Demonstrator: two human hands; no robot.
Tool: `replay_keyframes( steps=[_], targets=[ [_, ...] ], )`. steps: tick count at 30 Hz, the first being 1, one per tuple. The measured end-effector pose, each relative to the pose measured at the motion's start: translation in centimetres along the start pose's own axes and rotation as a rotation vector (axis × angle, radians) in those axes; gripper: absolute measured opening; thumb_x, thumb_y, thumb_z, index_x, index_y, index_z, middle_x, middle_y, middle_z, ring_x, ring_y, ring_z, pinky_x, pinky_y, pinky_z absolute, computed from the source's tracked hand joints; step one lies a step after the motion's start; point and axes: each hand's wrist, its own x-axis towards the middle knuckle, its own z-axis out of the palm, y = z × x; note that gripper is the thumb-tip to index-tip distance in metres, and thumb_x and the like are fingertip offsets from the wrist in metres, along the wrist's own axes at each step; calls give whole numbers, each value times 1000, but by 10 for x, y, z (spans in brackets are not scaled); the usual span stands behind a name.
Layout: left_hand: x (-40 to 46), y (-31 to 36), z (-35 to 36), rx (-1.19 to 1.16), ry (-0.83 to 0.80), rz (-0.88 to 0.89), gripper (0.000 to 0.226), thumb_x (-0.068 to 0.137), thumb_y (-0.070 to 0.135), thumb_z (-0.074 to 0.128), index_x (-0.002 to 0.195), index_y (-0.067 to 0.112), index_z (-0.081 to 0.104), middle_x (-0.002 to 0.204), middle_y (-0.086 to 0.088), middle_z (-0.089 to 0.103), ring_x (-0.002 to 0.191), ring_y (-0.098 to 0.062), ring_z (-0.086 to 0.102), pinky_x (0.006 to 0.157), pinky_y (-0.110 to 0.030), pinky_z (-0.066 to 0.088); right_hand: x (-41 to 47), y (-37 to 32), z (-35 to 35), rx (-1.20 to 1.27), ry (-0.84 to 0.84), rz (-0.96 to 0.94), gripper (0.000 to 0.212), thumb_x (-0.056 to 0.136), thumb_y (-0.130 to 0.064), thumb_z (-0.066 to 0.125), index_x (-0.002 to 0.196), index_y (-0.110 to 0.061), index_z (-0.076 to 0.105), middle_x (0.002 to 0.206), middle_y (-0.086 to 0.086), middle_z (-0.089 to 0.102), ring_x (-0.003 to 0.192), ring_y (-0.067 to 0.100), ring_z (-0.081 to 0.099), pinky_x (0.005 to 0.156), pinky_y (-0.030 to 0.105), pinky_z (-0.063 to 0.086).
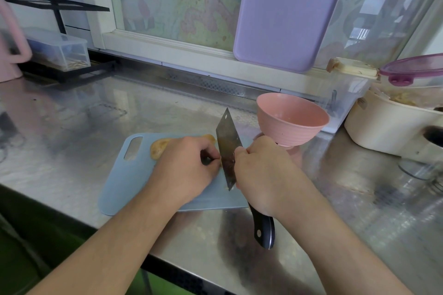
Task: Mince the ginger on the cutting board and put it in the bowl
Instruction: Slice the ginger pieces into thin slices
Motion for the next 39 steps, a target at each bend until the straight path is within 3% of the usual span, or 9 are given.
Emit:
replay_keyframes(
  steps=[3, 6, 10, 13, 15, 19, 27, 32, 39],
  targets=[
    [0, 0, 0, -3, 8, -22, 7, 85, 32, 80, 79, 34, 78, 72, 22, 69, 74, 4, 63, 62, -14, 49, 4, -7, -5, -143, 117, -131, 21, 84, 6, 46, 72, -9, 37, 64, 2, 15, 58, 16, 9, 48, 29, 16],
    [-1, 1, -1, 3, 1, -29, 7, 85, 30, 80, 79, 34, 79, 71, 22, 67, 73, 4, 63, 64, -17, 51, 5, -7, -5, -236, 61, -184, 25, 94, 6, 37, 75, -9, 37, 66, 6, 26, 60, 17, 17, 53, 31, 26],
    [-2, 0, 0, -30, 7, -14, 9, 85, 28, 80, 78, 33, 79, 67, 24, 65, 86, 14, 57, 66, -9, 47, 14, -2, -1, 183, 33, 15, 25, 93, -1, 59, 75, -9, 44, 62, 3, 23, 56, 16, 15, 46, 31, 20],
    [-1, -2, 0, -22, -4, -1, 11, 85, 26, 80, 78, 35, 77, 71, 25, 68, 80, 8, 62, 65, -11, 49, 23, 8, 23, 770, 142, 184, 27, 96, -21, 55, 81, 2, 58, 76, 19, 61, 67, 37, 59, 69, 45, 60],
    [1, -3, 1, -41, -16, 9, 12, 85, 25, 80, 79, 35, 77, 74, 25, 70, 79, 7, 64, 69, -13, 51, 28, 14, 27, 910, 123, 322, 42, 92, -36, 47, 91, -2, 71, 89, 18, 75, 85, 40, 73, 83, 51, 62],
    [1, -6, 2, -101, -28, 25, 16, 90, 22, 75, 79, 34, 74, 78, 23, 72, 80, 6, 66, 76, -21, 56, 28, 23, 28, 980, 219, 353, 43, 89, -31, 52, 69, 6, 61, 56, 10, 56, 56, 25, 50, 60, 38, 46],
    [0, -8, 1, -127, 51, 43, 12, 99, 26, 64, 90, 33, 68, 82, 19, 71, 73, 3, 61, 61, -11, 43, 23, 22, 24, 1041, 229, 354, 52, 87, -38, 50, 82, 13, 60, 77, 34, 62, 55, 24, 44, 59, 59, 54],
    [-1, -7, 4, -15, 67, 111, 8, 103, 28, 59, 98, 32, 63, 76, 14, 69, 72, -8, 63, 71, -42, 56, 23, 23, 26, 1041, 240, 345, 49, 95, -32, 53, 81, 14, 61, 69, 32, 57, 54, 23, 44, 57, 40, 44],
    [-3, 0, 3, 233, 50, 167, 16, 109, 35, 44, 110, 26, 57, 82, 5, 66, 78, -23, 63, 69, -46, 54, 21, 21, 23, 1047, 207, 348, 50, 90, -35, 51, 80, 14, 58, 66, 26, 59, 52, 24, 45, 53, 56, 52]
  ],
)
